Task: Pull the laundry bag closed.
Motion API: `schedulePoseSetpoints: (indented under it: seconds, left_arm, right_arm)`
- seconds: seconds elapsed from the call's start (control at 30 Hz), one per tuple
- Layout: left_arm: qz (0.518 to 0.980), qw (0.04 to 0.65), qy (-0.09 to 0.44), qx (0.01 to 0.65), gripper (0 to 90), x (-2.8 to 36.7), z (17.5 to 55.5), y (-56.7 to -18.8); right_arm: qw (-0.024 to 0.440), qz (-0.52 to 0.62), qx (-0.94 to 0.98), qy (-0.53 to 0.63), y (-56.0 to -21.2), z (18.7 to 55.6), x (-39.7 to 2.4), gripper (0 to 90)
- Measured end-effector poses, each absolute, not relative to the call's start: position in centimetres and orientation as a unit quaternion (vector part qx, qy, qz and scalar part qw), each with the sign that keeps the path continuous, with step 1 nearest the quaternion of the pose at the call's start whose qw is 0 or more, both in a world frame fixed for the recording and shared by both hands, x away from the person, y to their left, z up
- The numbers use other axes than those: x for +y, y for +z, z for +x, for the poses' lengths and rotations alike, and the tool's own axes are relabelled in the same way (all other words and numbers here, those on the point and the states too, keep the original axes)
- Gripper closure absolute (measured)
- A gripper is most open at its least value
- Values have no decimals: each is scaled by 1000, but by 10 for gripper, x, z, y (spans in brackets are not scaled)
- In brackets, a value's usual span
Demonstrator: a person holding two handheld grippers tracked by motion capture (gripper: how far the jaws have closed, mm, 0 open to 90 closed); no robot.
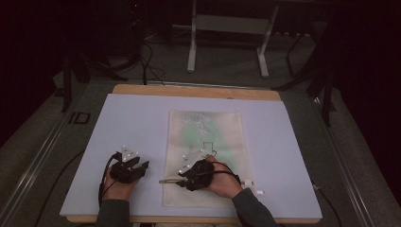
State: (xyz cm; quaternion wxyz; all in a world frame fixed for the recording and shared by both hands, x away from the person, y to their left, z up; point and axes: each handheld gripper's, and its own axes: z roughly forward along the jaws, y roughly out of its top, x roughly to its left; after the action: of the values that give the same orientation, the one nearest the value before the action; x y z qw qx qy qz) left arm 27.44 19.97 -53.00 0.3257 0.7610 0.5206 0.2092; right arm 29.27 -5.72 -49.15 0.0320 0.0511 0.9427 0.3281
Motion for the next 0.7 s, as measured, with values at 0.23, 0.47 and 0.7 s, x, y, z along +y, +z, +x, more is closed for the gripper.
schedulePoseSetpoints:
  seconds: [0.23, 0.47, 0.7]
  left_arm:
    - [762, 324, 208, 520, 569, 200, 275, -530]
    - [763, 324, 207, 520, 568, 200, 275, -530]
    - [763, 323, 207, 520, 567, 200, 275, -530]
  right_arm:
    - [33, 46, 944, 326, -494, 293, -51, 759]
    - [29, 43, 944, 325, -498, 294, -43, 765]
    - [28, 41, 946, 322, -500, 294, -34, 770]
